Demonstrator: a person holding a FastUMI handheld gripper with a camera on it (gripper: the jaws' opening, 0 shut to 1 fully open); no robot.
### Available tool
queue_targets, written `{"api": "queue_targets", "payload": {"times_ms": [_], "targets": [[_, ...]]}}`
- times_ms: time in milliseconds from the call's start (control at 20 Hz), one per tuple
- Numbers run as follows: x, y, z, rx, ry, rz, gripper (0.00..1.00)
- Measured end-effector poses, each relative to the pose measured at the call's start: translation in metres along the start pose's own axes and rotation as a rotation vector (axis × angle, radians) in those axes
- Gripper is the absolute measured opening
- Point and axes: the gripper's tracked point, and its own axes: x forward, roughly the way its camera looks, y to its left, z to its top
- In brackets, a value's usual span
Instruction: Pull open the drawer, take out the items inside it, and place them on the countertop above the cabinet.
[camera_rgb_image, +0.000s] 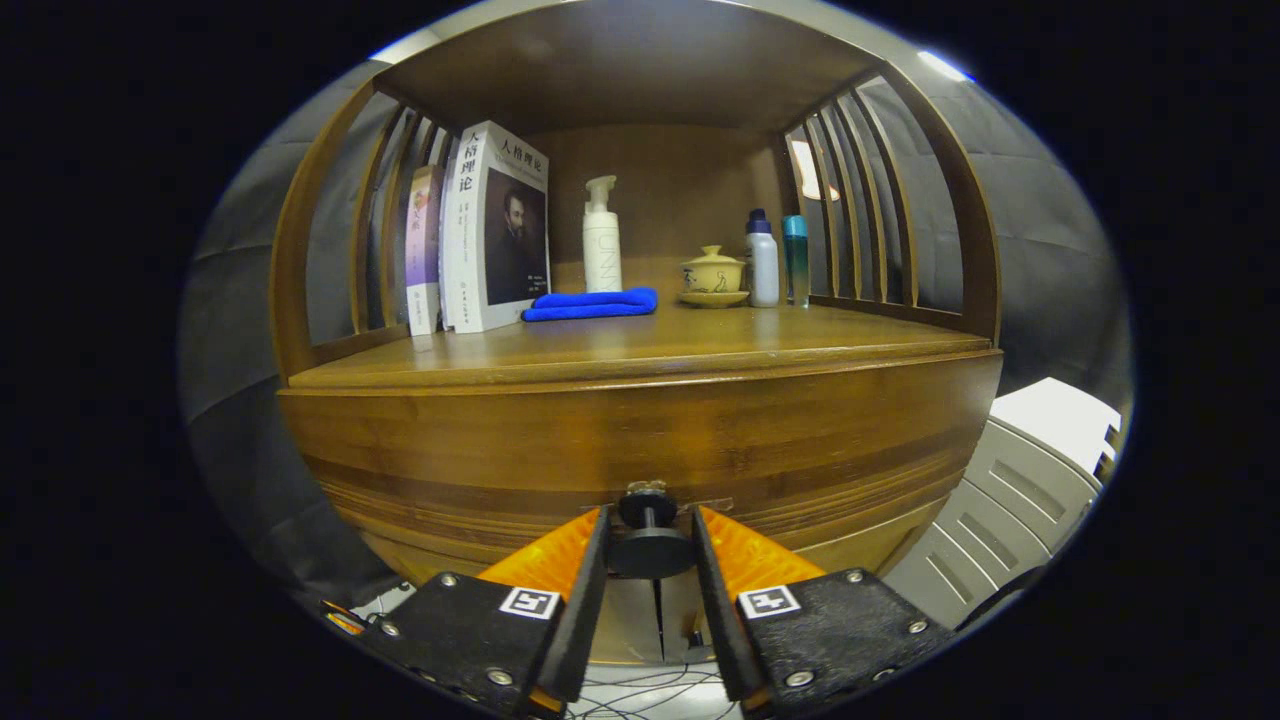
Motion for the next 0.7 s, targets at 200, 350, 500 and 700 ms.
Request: {"api": "queue_targets", "payload": {"times_ms": [200, 350, 500, 700], "targets": [[0.0000, 0.0008, 0.0004, 0.004, -0.036, 0.023, 0.44], [-0.0012, -0.0004, 0.0010, -0.011, -0.073, 0.029, 0.36], [-0.0004, -0.0015, -0.0018, -0.015, -0.074, 0.017, 0.26], [-0.0030, -0.0018, -0.0033, -0.018, -0.062, 0.019, 0.23]]}}
